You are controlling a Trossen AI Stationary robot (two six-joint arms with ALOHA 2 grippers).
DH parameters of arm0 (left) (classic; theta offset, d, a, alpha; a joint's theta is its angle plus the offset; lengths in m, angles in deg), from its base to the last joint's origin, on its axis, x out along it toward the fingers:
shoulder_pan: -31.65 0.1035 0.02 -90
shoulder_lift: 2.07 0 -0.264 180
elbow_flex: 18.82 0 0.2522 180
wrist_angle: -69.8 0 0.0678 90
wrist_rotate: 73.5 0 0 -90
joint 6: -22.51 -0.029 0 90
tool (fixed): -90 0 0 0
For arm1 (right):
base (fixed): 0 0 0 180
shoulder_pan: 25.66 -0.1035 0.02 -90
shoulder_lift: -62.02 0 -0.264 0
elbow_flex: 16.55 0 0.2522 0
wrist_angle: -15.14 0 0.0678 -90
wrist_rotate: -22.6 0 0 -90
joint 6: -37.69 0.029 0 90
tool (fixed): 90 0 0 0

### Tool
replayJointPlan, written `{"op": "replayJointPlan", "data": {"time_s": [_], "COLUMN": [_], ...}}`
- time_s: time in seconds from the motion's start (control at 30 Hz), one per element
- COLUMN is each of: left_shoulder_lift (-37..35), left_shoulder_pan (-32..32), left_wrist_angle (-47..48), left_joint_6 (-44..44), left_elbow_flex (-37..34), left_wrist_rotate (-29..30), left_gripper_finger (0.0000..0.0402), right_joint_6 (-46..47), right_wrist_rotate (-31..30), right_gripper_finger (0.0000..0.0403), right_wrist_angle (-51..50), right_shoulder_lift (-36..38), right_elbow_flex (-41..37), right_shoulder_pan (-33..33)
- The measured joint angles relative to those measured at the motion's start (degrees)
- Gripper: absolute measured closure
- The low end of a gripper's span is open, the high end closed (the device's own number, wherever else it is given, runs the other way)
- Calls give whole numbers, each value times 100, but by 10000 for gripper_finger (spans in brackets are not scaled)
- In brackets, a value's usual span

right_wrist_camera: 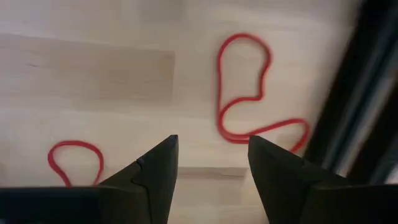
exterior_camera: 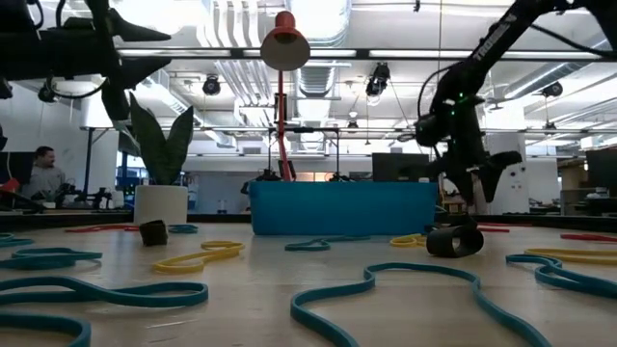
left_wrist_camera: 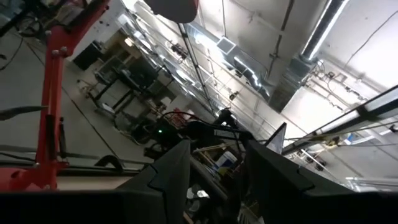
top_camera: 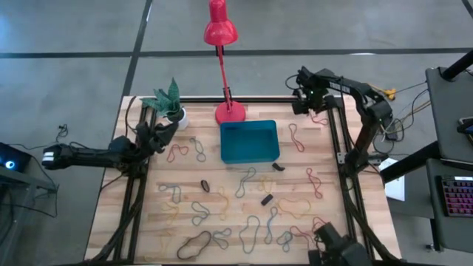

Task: Pick and place rubber bands into bin
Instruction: Put the red rubber band into the blue bin

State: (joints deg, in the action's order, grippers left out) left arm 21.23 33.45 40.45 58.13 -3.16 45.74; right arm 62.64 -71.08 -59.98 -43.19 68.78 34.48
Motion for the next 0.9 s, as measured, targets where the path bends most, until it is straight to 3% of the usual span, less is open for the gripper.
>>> {"op": "replayJointPlan", "data": {"time_s": [0.5, 0.83, 0.9], "left_shoulder_lift": [329, 320, 317], "left_shoulder_pan": [0, 0, 0], "left_wrist_angle": [-9, -18, -14], "left_joint_6": [160, 162, 161], "left_elbow_flex": [28, 32, 32], "left_wrist_rotate": [-3, 1, 1], "left_gripper_finger": [260, 260, 260], "right_joint_6": [-102, 1172, 1532], "right_wrist_rotate": [206, -25, 158], "right_gripper_finger": [268, 273, 273], "right_wrist_angle": [288, 542, 551], "right_shoulder_lift": [-295, -332, -420], "right_elbow_flex": [-17, 215, 236], "right_shoulder_pan": [309, 486, 600]}}
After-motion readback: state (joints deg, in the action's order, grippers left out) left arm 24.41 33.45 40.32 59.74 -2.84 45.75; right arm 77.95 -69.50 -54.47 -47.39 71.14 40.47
